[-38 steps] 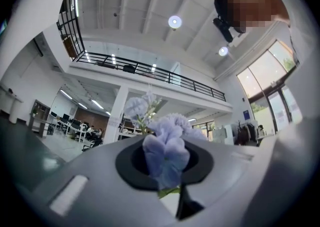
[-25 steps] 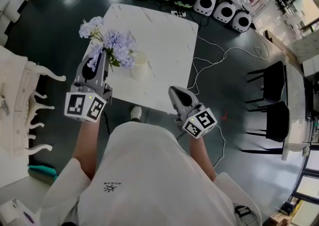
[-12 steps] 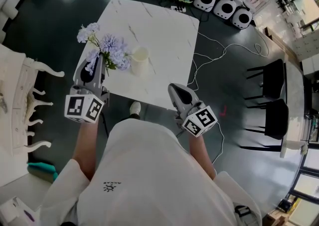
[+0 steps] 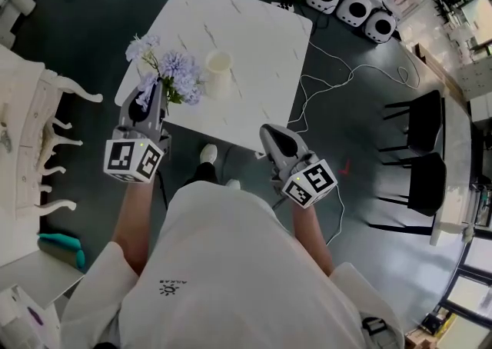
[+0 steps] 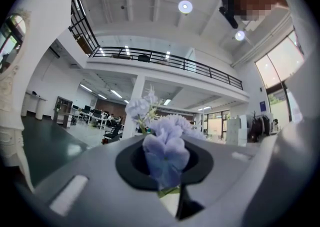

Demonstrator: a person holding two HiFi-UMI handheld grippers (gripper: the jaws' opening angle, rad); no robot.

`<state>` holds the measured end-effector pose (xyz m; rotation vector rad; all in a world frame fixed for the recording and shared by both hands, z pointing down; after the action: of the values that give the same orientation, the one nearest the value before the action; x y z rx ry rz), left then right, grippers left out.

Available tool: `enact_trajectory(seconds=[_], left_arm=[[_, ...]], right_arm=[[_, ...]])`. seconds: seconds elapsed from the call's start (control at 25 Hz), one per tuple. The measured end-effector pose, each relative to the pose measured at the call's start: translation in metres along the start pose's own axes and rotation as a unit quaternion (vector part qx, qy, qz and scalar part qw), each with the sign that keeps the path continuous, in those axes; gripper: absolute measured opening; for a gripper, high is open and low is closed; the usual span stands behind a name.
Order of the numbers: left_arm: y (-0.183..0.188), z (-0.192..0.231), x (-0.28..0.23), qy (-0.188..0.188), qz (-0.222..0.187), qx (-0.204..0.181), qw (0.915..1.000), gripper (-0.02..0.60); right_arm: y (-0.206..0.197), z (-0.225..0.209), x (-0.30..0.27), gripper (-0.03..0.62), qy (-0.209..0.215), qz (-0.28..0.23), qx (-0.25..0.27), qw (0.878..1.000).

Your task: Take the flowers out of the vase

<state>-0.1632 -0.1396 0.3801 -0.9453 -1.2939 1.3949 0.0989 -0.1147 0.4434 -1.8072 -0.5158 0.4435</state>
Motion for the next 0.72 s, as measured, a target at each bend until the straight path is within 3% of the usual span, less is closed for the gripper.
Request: enact_trajectory(seconds=[0.4,0.72], left_arm=[[-0.007,-0.026,0.034,0.001,0.004,-0.004,1.0,0.037],[0.0,-0.023,0.04,-0.009,-0.002,0.004,0.9999,0.037]], right_arm=[[-0.016,0.02,0.027,0.0,0.013,0.004,0.001,1.0],[-0.011,0.03,0.027,0.0,0.001,-0.002,0.009,1.0]])
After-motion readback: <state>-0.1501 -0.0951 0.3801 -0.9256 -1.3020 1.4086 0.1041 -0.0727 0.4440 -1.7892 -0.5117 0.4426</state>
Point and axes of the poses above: the fingertips, and each gripper's own axes: x backward along the fingers, z to its left, y out of its top, the point moved 2 cm from there along x, backward along the fingers
